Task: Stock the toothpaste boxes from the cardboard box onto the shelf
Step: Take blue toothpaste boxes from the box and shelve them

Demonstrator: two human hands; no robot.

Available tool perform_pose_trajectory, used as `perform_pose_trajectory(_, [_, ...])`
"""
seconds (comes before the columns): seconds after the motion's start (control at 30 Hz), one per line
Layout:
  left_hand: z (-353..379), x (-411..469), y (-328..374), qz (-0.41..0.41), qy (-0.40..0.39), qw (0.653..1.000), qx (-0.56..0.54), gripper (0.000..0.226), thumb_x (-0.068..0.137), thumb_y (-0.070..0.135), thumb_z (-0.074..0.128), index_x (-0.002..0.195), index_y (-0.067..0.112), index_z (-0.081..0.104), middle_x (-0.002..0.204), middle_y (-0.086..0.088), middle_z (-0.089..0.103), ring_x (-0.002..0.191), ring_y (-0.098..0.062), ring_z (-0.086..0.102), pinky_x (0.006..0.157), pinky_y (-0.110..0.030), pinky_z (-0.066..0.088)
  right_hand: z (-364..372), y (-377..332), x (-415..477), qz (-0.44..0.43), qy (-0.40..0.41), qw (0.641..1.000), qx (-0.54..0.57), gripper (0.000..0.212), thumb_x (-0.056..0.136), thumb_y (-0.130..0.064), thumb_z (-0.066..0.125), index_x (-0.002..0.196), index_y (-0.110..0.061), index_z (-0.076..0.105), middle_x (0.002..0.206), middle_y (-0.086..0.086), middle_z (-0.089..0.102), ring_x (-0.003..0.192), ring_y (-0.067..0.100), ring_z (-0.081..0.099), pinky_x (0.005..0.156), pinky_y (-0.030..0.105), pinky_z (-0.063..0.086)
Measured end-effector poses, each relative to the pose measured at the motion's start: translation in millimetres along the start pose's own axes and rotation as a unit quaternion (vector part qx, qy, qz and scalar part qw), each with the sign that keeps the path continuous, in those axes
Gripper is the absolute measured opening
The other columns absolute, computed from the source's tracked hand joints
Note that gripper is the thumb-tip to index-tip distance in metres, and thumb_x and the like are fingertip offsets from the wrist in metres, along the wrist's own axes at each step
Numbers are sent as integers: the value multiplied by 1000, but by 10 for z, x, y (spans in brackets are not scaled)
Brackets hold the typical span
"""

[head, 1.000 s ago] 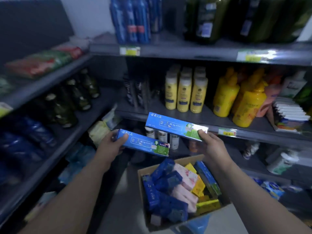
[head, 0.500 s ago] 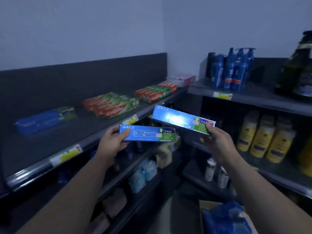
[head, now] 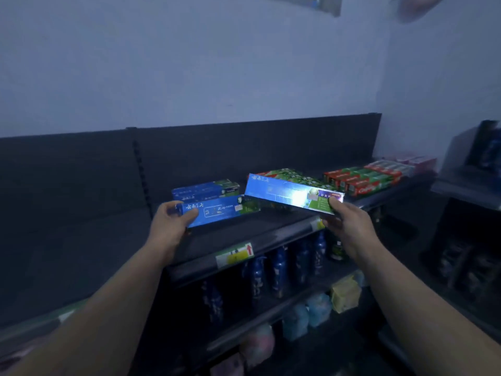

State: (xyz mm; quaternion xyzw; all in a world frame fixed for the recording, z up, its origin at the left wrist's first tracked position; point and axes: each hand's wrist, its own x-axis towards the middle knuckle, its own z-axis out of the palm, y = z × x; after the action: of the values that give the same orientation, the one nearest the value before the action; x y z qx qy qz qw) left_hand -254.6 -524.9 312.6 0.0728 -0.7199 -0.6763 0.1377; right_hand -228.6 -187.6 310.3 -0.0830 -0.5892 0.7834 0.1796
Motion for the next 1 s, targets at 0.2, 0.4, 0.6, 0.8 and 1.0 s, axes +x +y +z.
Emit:
perform_pose_trajectory(0.2, [-133,450,-156,11,16,1000,17,42,85,19,71,122,14,52,113,-1,57,93,-13,57,86,-30,44,486,47,406,-26,-47,997,-47,16,91,-20,62,97,-5,67,93,9,68,81,19,62,70,26,51])
perform_pose_trajectory(0.4, [-52,982,-391,-27,7,999,29,34,83,20,74,110,22,53,119,-8,62,107,-25,61,100,-46,47,682,107,976,-20,-111,988,-104,14,88,-21,66,91,-7,71,90,6,74,81,20,66,78,33,51])
perform_pose_trajectory(0.6, [145,1350,-503,-15,46,989,138,38,81,14,75,115,10,58,78,-1,50,69,-14,49,67,-24,46,927,197,1408,-10,-212,964,-159,8,89,-14,64,91,-8,70,79,0,73,67,7,66,61,16,52])
perform_pose_trajectory(0.8, [149,1549,-591,-20,76,979,190,43,80,14,76,119,7,58,93,-4,57,86,-18,54,80,-27,40,1163,398,1659,-12,-273,932,-236,20,89,-13,64,100,5,65,87,7,68,76,14,61,61,14,49])
perform_pose_trajectory(1.0, [72,1617,-637,-38,83,980,179,39,79,17,78,110,4,59,102,-8,64,94,-23,61,90,-34,48,1368,514,1743,-2,-312,880,-359,30,89,-32,65,90,-3,59,80,6,59,74,18,56,71,45,52])
